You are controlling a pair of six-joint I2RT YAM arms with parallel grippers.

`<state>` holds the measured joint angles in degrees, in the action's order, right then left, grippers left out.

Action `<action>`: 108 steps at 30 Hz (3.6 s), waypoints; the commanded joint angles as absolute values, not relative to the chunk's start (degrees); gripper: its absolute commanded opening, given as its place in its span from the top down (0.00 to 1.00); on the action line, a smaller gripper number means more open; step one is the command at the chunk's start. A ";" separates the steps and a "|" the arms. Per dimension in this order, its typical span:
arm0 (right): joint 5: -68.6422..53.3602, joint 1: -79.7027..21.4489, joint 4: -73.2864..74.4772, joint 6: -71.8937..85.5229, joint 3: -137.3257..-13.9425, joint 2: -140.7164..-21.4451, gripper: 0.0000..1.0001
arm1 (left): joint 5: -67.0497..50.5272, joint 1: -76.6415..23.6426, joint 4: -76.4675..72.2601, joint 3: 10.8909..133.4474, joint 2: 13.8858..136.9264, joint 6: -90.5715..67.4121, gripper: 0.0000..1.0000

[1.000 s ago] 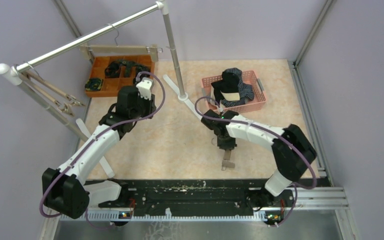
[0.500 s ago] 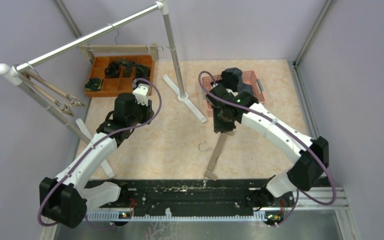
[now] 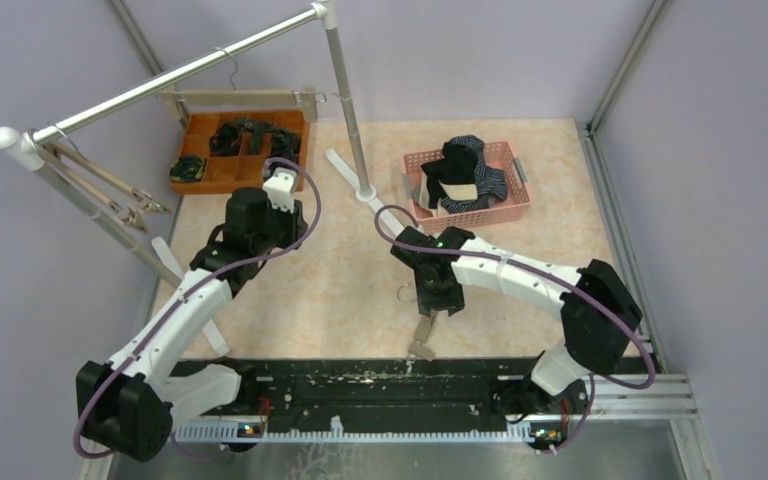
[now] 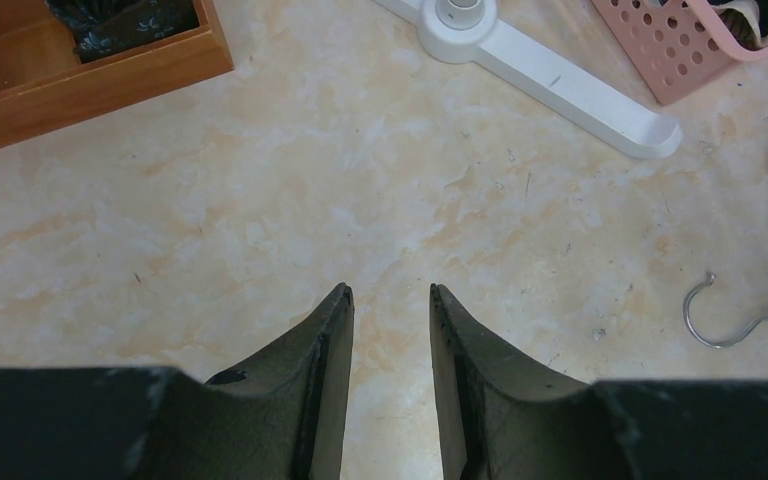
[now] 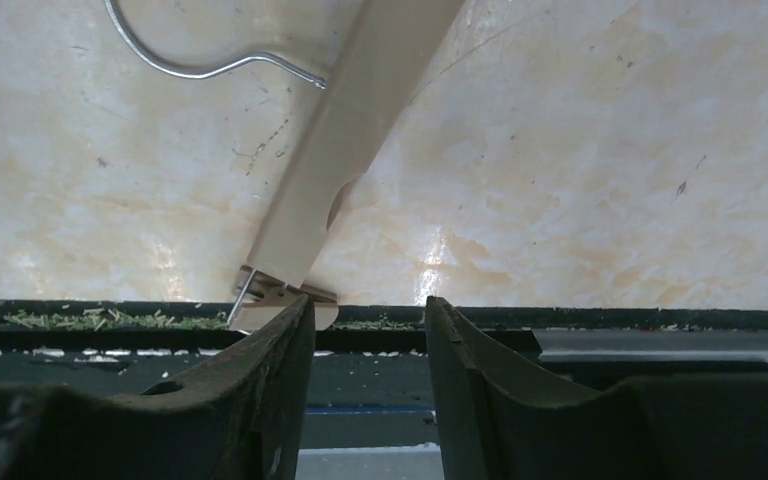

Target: Remove the underwear clipped to the hanger

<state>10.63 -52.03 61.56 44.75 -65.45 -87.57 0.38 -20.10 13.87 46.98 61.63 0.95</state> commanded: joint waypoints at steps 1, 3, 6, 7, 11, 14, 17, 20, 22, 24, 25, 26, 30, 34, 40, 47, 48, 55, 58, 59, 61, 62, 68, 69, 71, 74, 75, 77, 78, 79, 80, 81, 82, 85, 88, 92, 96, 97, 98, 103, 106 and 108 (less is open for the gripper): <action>12.46 -52.92 54.89 49.45 -62.90 -88.74 0.53 | -1.92 -19.60 12.64 46.23 61.42 0.61 0.60; 12.71 -53.14 53.24 49.93 -61.98 -89.95 0.45 | -2.03 -19.61 12.74 46.23 61.29 0.75 0.60; 12.97 -53.09 51.99 49.38 -62.54 -93.18 0.38 | -2.28 -19.60 12.74 46.62 61.48 1.10 0.60; 12.94 -53.10 51.76 48.92 -63.21 -94.07 0.38 | -2.40 -19.58 12.76 46.69 61.58 1.06 0.60; 14.30 -53.09 51.47 47.97 -66.49 -100.84 0.37 | -2.71 -19.60 12.83 46.78 61.62 0.88 0.60; 16.60 -53.09 53.38 46.90 -69.30 -105.64 0.37 | -2.47 -19.60 13.04 46.82 61.69 1.18 0.60; 18.30 -53.09 54.09 46.78 -70.72 -109.39 0.38 | -2.48 -19.60 13.33 46.83 61.83 1.51 0.60; 18.35 -53.00 53.68 47.58 -70.48 -110.72 0.48 | -2.37 -19.60 13.51 47.02 61.92 1.60 0.60; 17.96 -52.92 53.96 48.16 -70.02 -111.49 0.57 | -2.25 -19.60 13.54 47.23 62.16 1.79 0.60; 17.63 -52.91 54.13 48.37 -69.21 -111.83 0.57 | -2.13 -19.60 13.54 47.58 62.46 1.97 0.60; 17.65 -52.91 53.95 48.54 -68.64 -111.94 0.55 | -2.11 -19.60 13.54 47.75 62.67 1.96 0.60; 17.53 -52.84 53.63 48.60 -68.17 -111.88 0.54 | -2.16 -19.58 13.47 47.80 62.80 2.06 0.60; 18.02 -52.65 52.83 48.39 -67.86 -112.87 0.54 | -2.12 -19.59 13.27 47.85 63.26 2.11 0.60; 21.30 -52.58 52.83 48.27 -68.62 -115.29 0.55 | -1.40 -19.56 13.18 47.65 63.54 2.41 0.60; 26.20 -52.33 48.16 47.78 -67.17 -115.83 0.55 | -0.29 -19.60 12.72 47.54 63.93 2.52 0.60; 27.17 -50.65 35.57 46.11 -61.04 -114.86 0.55 | -0.08 -19.51 12.25 48.42 65.46 3.56 0.60; 26.30 -49.85 34.88 46.90 -60.52 -115.56 0.54 | -0.02 -19.51 12.27 48.61 65.74 3.64 0.60; 24.91 -45.62 32.54 48.29 -59.37 -120.31 0.46 | 0.13 -19.42 12.56 48.86 66.45 4.00 0.61; 24.10 -44.21 31.59 47.84 -59.97 -124.02 0.46 | 0.85 -19.42 12.82 49.37 66.53 4.28 0.61; 24.24 -44.12 31.26 47.63 -60.16 -124.82 0.46 | 1.07 -19.38 12.87 49.46 66.56 4.51 0.61; 24.52 -43.96 30.01 47.19 -60.25 -125.79 0.47 | 1.43 -19.29 13.07 49.80 66.89 4.93 0.61; 24.68 -43.86 29.67 47.05 -60.36 -126.28 0.48 | 1.55 -19.21 13.21 49.87 67.15 5.04 0.61; 25.67 -43.68 28.41 46.27 -60.44 -127.49 0.73 | 1.58 -19.07 13.45 50.79 68.27 5.10 0.61; 26.26 -43.70 27.96 46.23 -60.21 -127.37 0.80 | 1.58 -19.00 13.50 50.92 68.48 5.10 0.61; 26.51 -43.71 26.53 45.21 -59.79 -126.96 0.99 | 1.57 -18.98 13.37 51.07 68.76 5.05 0.61; 26.28 -43.70 25.09 43.86 -59.80 -126.06 1.00 | 1.58 -18.90 13.36 51.34 69.32 5.18 0.61; 26.16 -43.69 24.84 43.41 -59.77 -125.65 1.00 | 1.70 -18.90 13.36 51.41 69.42 5.34 0.61; 24.73 -43.69 23.11 41.31 -59.12 -124.03 1.00 | 2.13 -18.79 13.28 51.49 69.52 5.51 0.61; 23.35 -43.61 22.71 40.50 -58.93 -123.05 1.00 | 2.30 -18.74 13.27 51.55 69.48 5.70 0.61; 21.19 -43.60 21.80 38.87 -58.73 -122.05 1.00 | 2.59 -18.72 13.32 51.48 69.52 5.84 0.61; 19.24 -43.60 21.38 37.42 -58.53 -120.54 1.00 | 3.00 -18.64 13.32 51.38 69.60 6.01 0.61; 17.10 -43.60 21.13 36.46 -58.11 -118.82 1.00 | 3.40 -18.59 13.35 51.22 69.56 6.07 0.61; 14.94 -43.59 20.85 35.30 -57.59 -116.89 1.00 | 3.64 -18.51 13.33 50.93 69.44 6.21 0.61; 9.15 -43.59 21.48 33.60 -56.27 -110.31 1.00 | 3.97 -18.21 12.66 49.78 69.07 5.71 0.61; 5.58 -43.60 24.49 30.96 -56.90 -104.38 1.00 | 3.56 -18.01 11.88 48.55 69.04 4.92 0.61; 4.81 -43.51 30.00 28.27 -59.22 -97.64 1.00 | 2.93 -17.72 11.07 47.45 69.47 4.42 0.61; 4.36 -43.54 35.29 25.79 -63.57 -92.26 1.00 | 2.56 -17.62 10.83 47.07 69.56 4.21 0.62; 4.42 -43.47 36.37 25.35 -64.86 -91.01 1.00 | 2.47 -17.63 10.81 46.91 69.52 4.17 0.62; 4.05 -43.46 37.23 24.58 -66.26 -90.17 1.00 | 2.39 -17.55 10.74 46.72 69.40 4.16 0.62; -0.23 -43.33 41.03 21.45 -74.64 -88.25 1.00 | 2.20 -17.50 10.77 45.51 68.80 2.71 0.62; -2.14 -43.34 44.74 19.78 -78.08 -86.78 1.00 | 1.87 -17.48 10.48 44.57 68.02 1.12 0.62; -1.58 -43.30 47.79 18.96 -79.27 -85.31 1.00 | 1.53 -17.47 10.10 43.60 67.33 0.17 0.63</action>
<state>0.01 -43.57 43.18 22.48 -75.00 -90.13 2.74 -17.87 11.75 45.08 69.23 2.63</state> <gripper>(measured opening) 0.318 0.376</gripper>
